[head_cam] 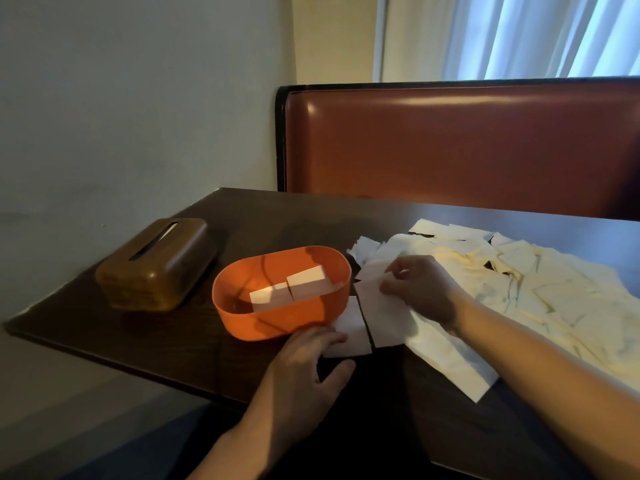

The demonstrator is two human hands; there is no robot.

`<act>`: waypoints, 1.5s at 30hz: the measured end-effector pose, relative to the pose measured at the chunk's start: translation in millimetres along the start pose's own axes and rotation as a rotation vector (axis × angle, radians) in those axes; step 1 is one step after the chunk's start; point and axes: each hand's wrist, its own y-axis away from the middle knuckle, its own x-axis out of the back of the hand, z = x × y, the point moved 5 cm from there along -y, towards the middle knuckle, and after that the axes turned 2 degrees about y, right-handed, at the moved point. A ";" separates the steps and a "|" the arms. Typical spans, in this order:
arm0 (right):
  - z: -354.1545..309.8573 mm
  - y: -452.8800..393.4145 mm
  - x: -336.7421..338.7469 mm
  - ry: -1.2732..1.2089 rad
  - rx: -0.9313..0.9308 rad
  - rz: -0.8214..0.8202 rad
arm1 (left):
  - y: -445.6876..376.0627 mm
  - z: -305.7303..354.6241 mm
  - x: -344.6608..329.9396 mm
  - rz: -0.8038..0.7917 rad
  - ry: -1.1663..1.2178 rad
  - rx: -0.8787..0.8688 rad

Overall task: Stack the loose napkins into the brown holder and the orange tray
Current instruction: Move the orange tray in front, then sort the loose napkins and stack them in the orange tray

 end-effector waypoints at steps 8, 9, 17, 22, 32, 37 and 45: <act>10.8 -1.4 -0.8 0.097 0.042 0.022 | -7.8 24.7 -16.5 -0.053 -0.155 -0.173; 12.7 -2.7 1.2 0.092 0.040 0.037 | -9.5 25.3 -16.5 -0.037 -0.153 -0.181; 22.9 -5.9 28.2 0.095 0.065 0.120 | -21.6 36.5 -25.7 -0.010 -0.063 -0.185; 22.9 0.6 67.2 -0.211 0.111 0.293 | -34.8 60.9 -21.4 0.025 0.237 -0.230; 9.6 27.4 132.0 -0.751 0.179 0.248 | -127.5 118.0 -26.2 0.158 0.982 0.058; 31.7 27.2 125.2 -0.698 0.143 0.248 | -154.3 110.1 -55.6 0.049 1.097 0.131; 62.0 18.6 127.9 -0.774 0.110 0.325 | -146.6 104.4 -59.2 -0.093 0.845 -0.163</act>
